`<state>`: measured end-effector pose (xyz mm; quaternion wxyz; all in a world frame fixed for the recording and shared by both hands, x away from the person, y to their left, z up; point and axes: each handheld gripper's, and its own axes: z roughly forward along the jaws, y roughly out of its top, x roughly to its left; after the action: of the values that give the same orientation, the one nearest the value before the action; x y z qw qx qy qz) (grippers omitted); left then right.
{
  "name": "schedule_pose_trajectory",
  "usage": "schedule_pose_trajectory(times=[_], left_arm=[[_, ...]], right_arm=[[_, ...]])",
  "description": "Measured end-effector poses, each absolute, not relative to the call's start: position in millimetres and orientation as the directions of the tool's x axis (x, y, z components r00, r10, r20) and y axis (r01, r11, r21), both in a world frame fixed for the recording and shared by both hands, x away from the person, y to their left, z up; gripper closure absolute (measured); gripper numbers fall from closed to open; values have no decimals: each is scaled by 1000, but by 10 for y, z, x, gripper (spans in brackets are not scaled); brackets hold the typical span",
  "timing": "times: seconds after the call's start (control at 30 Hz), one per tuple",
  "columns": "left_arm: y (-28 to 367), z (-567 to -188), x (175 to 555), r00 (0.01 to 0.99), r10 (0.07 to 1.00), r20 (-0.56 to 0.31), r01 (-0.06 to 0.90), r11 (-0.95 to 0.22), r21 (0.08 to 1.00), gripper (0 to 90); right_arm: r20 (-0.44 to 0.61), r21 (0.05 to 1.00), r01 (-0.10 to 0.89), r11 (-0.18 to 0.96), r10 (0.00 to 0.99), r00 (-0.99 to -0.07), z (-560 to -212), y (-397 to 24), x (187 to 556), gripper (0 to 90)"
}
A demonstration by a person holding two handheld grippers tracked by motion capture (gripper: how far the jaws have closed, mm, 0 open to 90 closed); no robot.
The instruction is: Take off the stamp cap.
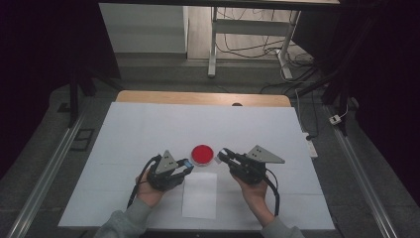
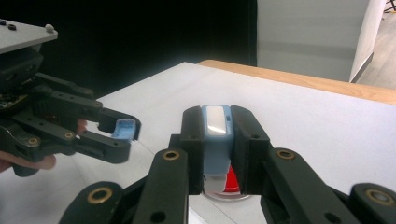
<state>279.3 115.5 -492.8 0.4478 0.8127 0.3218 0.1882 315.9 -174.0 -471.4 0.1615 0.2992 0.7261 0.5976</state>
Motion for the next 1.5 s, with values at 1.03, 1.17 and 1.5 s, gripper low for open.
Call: schedule_pose_trajectory(times=[1.03,1.17,1.5], left_arm=[[1870,-5016,2447,670,741,-46,437,-343,831,658],[1904,-5032,2427,668,743,-48,442,-344,828,658],[1901,-5041,2439,668,743,-48,445,-348,825,658]], right_arm=[[94,963,233,138,638,-764,-4720,-1782,3196,754],[91,962,233,141,639,-764,-4723,-1778,3199,754],[89,963,231,141,641,-763,-4725,-1771,3200,754]])
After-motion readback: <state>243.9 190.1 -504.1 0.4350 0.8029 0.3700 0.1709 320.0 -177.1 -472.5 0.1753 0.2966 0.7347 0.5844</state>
